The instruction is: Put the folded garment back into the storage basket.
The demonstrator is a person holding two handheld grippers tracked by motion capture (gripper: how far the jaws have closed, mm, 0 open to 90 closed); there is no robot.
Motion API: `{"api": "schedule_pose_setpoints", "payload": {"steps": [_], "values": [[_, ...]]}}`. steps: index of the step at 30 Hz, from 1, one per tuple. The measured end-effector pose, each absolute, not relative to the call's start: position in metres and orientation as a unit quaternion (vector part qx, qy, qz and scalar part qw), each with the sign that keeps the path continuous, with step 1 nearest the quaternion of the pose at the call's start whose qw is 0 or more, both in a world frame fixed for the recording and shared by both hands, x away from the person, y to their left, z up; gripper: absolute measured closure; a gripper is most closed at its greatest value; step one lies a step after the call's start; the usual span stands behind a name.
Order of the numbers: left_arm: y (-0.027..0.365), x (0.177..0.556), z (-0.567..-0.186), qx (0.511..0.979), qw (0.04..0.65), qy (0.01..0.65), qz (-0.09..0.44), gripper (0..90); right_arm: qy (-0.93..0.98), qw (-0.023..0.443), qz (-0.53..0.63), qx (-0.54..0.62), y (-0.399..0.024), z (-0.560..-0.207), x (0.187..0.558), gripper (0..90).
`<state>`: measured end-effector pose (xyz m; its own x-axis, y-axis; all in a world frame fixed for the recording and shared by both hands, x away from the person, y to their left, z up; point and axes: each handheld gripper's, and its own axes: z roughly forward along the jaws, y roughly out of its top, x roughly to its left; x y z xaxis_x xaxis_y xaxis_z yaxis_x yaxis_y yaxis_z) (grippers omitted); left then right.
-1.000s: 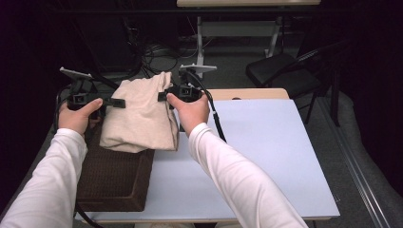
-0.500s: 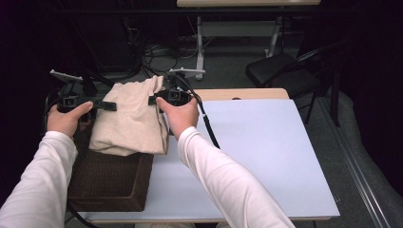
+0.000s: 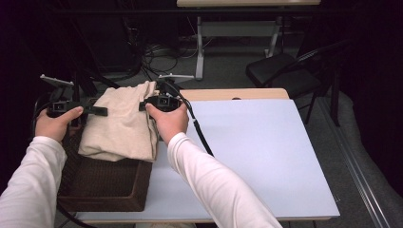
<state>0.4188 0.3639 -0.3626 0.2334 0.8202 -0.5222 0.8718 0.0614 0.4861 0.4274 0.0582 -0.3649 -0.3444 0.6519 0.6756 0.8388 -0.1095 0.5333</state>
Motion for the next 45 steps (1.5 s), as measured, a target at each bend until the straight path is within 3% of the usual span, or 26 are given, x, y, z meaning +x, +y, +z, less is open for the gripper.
{"api": "schedule_pose_setpoints", "payload": {"steps": [45], "values": [[0.384, 0.414, -0.405, 0.692, 0.353, 0.629, -0.039, 57.2, -0.663, 0.122, -0.472, -0.568, 0.082, -0.413, 0.424, 74.8]]}}
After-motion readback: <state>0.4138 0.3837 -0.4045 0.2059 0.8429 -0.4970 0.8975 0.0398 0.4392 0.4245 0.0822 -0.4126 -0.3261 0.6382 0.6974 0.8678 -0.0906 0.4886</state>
